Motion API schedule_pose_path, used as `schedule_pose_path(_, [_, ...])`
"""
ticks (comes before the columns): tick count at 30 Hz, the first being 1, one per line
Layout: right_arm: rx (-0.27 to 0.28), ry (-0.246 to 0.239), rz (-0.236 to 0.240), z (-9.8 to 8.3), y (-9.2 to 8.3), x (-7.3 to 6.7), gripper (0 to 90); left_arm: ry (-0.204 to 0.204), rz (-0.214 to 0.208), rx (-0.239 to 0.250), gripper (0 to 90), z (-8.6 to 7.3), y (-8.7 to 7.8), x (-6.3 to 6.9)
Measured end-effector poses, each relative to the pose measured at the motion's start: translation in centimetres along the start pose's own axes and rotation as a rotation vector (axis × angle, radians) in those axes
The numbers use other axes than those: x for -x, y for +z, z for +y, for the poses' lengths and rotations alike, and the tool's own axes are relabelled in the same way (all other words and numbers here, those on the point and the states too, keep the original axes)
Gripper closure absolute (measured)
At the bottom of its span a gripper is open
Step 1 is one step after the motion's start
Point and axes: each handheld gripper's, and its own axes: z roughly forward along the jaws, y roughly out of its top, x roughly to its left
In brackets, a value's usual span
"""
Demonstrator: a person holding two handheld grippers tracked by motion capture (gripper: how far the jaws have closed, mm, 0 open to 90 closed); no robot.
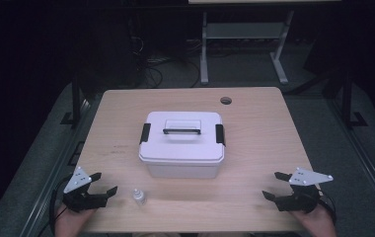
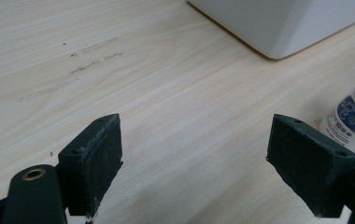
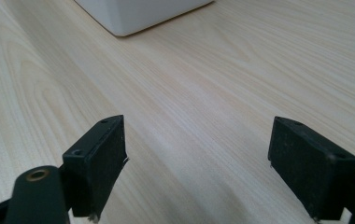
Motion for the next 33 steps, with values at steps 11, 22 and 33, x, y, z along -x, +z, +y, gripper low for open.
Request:
schedule_pose_path(11, [-0.015,-0.035,0.019,1.3,-0.9,-0.1,18.6,0.012,-0.023,-0.006,17.6,0.0,0.3,0.1])
schedule_pose_path(22, [-0.054,-0.106,0.023,4.6,-2.2,-0.2,19.2,0.024,-0.02,-0.007,17.7,0.0,0.2,0.3])
schedule_pose_path(33, [-0.102,-0.145,0.054,7.4,-2.1,0.0,19.2,0.025,-0.025,-0.011,17.6,-0.1,0.2,0.1])
